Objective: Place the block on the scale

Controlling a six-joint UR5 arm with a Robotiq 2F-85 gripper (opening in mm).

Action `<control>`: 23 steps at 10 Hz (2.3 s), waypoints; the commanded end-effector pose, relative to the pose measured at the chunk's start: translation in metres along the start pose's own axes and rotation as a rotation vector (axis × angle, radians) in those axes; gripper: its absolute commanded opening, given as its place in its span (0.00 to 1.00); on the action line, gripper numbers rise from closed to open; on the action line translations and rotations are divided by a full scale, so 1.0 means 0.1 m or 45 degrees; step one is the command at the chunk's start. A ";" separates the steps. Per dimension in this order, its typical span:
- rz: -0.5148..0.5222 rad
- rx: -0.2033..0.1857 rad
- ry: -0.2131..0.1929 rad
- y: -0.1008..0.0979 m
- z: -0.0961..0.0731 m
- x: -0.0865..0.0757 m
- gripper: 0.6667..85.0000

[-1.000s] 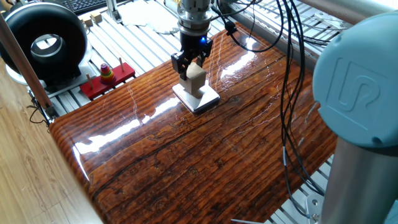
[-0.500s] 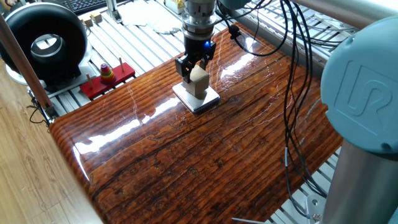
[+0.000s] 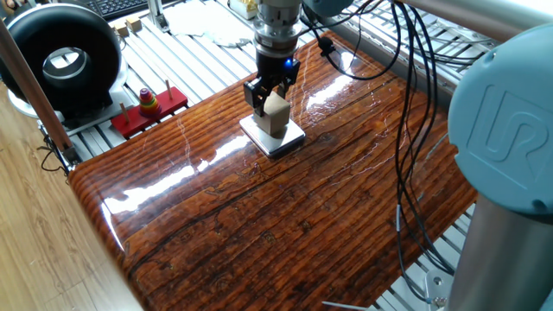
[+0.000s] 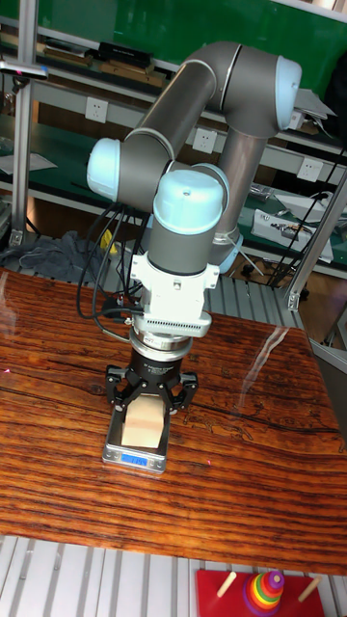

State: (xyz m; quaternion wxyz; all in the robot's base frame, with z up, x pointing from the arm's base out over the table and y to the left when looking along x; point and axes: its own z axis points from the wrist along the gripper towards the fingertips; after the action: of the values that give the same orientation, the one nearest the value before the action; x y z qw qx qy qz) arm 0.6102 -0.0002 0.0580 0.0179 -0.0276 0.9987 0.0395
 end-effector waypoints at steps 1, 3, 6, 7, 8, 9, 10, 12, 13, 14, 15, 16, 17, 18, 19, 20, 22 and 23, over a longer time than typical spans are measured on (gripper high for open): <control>-0.006 -0.033 -0.015 0.05 0.01 -0.04 0.66; -0.012 -0.035 -0.015 0.05 0.01 -0.04 0.68; -0.020 -0.032 -0.007 0.05 0.02 -0.03 0.76; -0.024 -0.034 -0.007 0.05 0.02 -0.03 0.78; -0.030 -0.032 -0.007 0.05 0.02 -0.03 0.79; -0.036 -0.030 -0.009 0.04 0.02 -0.03 0.80; -0.042 -0.026 -0.008 0.03 0.02 -0.03 0.81; -0.055 -0.037 -0.009 0.06 0.02 -0.03 0.89; -0.060 -0.043 -0.010 0.07 0.02 -0.03 0.93; -0.064 -0.047 -0.010 0.08 0.02 -0.03 0.94; -0.066 -0.055 -0.015 0.09 0.02 -0.04 1.00; -0.068 -0.066 0.010 0.11 0.03 0.01 1.00; -0.064 -0.070 0.004 0.12 0.03 -0.01 1.00; -0.064 -0.066 0.002 0.11 0.03 -0.01 1.00; -0.071 -0.065 -0.010 0.11 0.03 -0.04 1.00; -0.077 -0.069 -0.026 0.11 0.02 -0.07 1.00; -0.100 -0.067 -0.046 0.09 0.00 -0.14 1.00; -0.116 -0.064 -0.038 0.04 -0.06 -0.17 1.00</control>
State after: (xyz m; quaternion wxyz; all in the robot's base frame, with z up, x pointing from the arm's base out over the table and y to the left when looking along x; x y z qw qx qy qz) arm 0.6185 0.0076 0.0574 0.0284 -0.0654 0.9957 0.0595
